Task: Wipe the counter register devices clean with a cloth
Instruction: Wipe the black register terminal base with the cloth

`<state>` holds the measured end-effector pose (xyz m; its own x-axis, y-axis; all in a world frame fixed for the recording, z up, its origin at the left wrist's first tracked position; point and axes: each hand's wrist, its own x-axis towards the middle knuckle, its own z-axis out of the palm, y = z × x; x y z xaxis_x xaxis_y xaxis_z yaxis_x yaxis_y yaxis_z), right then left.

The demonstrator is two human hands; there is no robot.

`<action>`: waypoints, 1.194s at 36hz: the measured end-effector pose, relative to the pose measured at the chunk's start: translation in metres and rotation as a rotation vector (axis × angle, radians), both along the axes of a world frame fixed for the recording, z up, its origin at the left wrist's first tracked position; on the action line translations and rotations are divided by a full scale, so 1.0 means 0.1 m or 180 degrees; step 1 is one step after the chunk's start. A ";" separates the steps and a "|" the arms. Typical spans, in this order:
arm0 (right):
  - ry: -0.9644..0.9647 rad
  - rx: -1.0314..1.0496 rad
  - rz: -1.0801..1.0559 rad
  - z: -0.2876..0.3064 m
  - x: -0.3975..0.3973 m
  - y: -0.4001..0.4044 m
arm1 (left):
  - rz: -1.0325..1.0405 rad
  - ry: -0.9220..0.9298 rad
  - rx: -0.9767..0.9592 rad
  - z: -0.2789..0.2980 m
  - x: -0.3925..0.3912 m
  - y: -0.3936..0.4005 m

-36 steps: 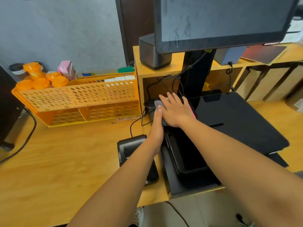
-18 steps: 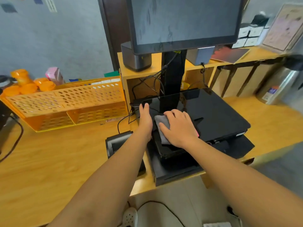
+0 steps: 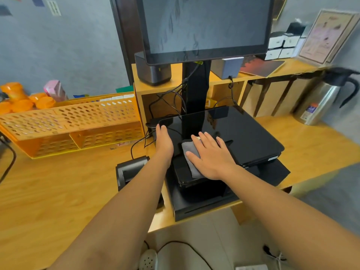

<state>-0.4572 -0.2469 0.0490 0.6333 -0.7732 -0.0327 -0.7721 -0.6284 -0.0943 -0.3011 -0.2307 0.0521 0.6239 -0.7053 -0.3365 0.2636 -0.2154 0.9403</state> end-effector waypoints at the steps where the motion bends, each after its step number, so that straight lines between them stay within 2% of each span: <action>1: 0.0002 0.0005 0.0001 0.00 0.02 -0.04 | 0.0029 0.0024 0.0017 -0.01 0.00 -0.01; 24: 0.0088 0.0047 -0.0171 -0.05 1.03 -1.38 | -0.0047 -0.0652 -0.0014 -0.26 0.13 -0.13; 35: -0.0010 0.0084 -0.0323 -0.01 0.86 -1.15 | -0.0110 -0.0764 0.0045 -0.25 0.13 -0.10; 43: -0.0118 -0.0006 -0.0249 -0.02 0.34 -0.71 | -0.0048 -0.0772 0.0167 -0.14 0.08 -0.06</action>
<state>-0.4232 -0.3179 0.0471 0.5717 -0.8204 -0.0089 -0.8148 -0.5665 -0.1228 -0.2929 -0.2363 0.0382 0.6805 -0.7007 -0.2145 0.0279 -0.2677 0.9631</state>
